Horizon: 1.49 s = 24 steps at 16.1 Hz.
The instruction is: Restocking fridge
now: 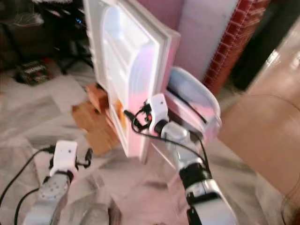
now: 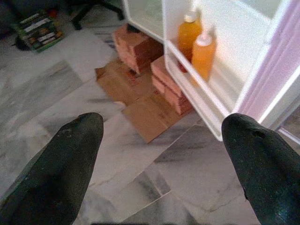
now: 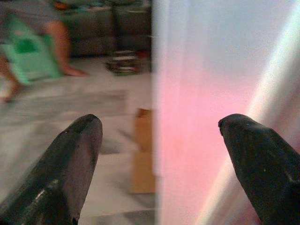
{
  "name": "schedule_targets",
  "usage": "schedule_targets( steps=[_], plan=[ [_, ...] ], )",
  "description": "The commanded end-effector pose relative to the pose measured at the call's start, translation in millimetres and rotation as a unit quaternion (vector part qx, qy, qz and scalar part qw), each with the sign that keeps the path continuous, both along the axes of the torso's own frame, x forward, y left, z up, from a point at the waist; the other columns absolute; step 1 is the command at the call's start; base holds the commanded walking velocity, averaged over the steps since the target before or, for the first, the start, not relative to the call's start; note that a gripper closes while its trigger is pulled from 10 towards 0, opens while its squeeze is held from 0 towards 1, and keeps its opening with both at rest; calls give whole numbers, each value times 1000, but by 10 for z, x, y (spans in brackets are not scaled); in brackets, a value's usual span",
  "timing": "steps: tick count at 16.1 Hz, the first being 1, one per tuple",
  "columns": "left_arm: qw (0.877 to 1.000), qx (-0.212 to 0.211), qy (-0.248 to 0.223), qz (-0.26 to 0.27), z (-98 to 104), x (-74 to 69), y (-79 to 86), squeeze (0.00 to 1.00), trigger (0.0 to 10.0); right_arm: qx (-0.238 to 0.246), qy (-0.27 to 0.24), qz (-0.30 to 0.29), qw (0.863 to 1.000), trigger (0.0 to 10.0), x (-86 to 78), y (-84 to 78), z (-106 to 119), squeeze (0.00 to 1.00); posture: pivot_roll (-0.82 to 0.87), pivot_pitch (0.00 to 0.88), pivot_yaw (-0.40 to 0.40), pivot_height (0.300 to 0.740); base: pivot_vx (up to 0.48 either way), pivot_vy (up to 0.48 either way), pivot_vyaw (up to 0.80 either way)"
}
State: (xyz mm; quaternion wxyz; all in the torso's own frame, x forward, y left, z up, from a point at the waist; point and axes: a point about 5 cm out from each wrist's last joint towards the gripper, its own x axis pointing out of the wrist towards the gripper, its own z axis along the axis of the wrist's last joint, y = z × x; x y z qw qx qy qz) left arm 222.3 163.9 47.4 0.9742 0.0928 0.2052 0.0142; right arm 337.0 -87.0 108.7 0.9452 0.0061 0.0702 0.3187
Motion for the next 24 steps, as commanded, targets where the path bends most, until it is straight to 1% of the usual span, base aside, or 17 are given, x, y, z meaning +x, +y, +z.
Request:
schedule_targets(
  steps=[1, 3, 4, 8, 9, 11, 12, 13, 15, 16, 17, 19, 20, 21, 22, 23, 24],
  plan=[
    [1000, 3, -6, -8, 36, 28, -22, 0, 10000, -8, -39, -21, 999, 10000, 103, -7, 158, 0, 217, 31, -57, 740, 0, 0, 0],
    [1000, 7, -6, -12, 41, 31, -20, 0, 10000, -37, -66, -66, 995, 10000, 207, -1, 245, 0, 226, 31, -54, 740, 0, 0, 0],
    [1000, 9, -6, -11, 45, 31, -17, 0, 10000, -59, -70, -104, 990, 10000, 301, 16, 295, 0, 226, 31, -54, 740, 0, 0, 0],
    [1000, 13, -7, -5, 54, 1, -5, 0, 10000, -55, -90, -113, 988, 10000, 422, 171, 474, 0, 253, 39, -63, 740, 0, 0, 0],
    [1000, 14, -7, -3, 55, -3, -1, 0, 10000, -59, -94, -112, 987, 10000, 436, 191, 495, 0, 255, 38, -64, 740, 0, 0, 0],
    [1000, 15, -8, -2, 56, -11, -2, 0, 10000, -51, -84, -87, 991, 10000, 419, 194, 467, 0, 261, 40, -70, 740, 0, 0, 0],
    [1000, 15, -6, 0, 51, -25, 4, 0, 10000, -73, -62, -68, 993, 10000, 377, 109, 333, 0, 258, 46, -73, 740, 0, 0, 0],
    [1000, 14, -4, 1, 48, -36, 4, 0, 10000, -96, -44, -66, 992, 10000, 348, -12, 211, 0, 257, 48, -74, 740, 0, 0, 0],
    [1000, 14, -3, 0, 47, -41, 4, 0, 10000, -106, -32, -77, 991, 10000, 323, -165, 132, 0, 255, 50, -72, 740, 0, 0, 0],
    [1000, 14, -1, -1, 41, -43, 4, 0, 10000, -116, -23, -93, 989, 10000, 312, -291, 78, 0, 251, 50, -68, 740, 0, 0, 0],
    [1000, 15, 1, -3, 38, -42, 4, 0, 10000, -128, -21, -110, 985, 10000, 325, -379, 66, 0, 248, 51, -66, 740, 0, 0, 0],
    [1000, 18, 1, -5, 39, -49, 2, 0, 10000, -158, -15, -135, 978, 10000, 343, -613, 64, 0, 252, 53, -65, 740, 0, 0, 0],
    [1000, 18, 1, -5, 42, -54, 3, 0, 10000, -154, -12, -142, 978, 10000, 340, -669, 72, 0, 255, 56, -65, 740, 0, 0, 0],
    [1000, 22, 2, -3, 43, -77, 24, 0, 10000, -125, -6, -164, 979, 10000, 277, -851, 98, 0, 254, 58, -69, 740, 0, 0, 0],
    [1000, 23, 4, 0, 39, -97, 47, 0, 10000, -100, -10, -170, 980, 10000, 178, -920, 111, 0, 244, 61, -67, 740, 0, 0, 0],
    [1000, 23, 7, 2, 30, -118, 74, 0, 10000, -66, -20, -174, 982, 10000, -8, -967, 130, 0, 231, 63, -62, 740, 0, 0, 0],
    [1000, 22, 3, 3, 37, -114, 81, 0, 10000, -53, -26, -179, 982, 10000, -148, -983, 127, 0, 224, 63, -60, 740, 0, 0, 0]
  ],
)
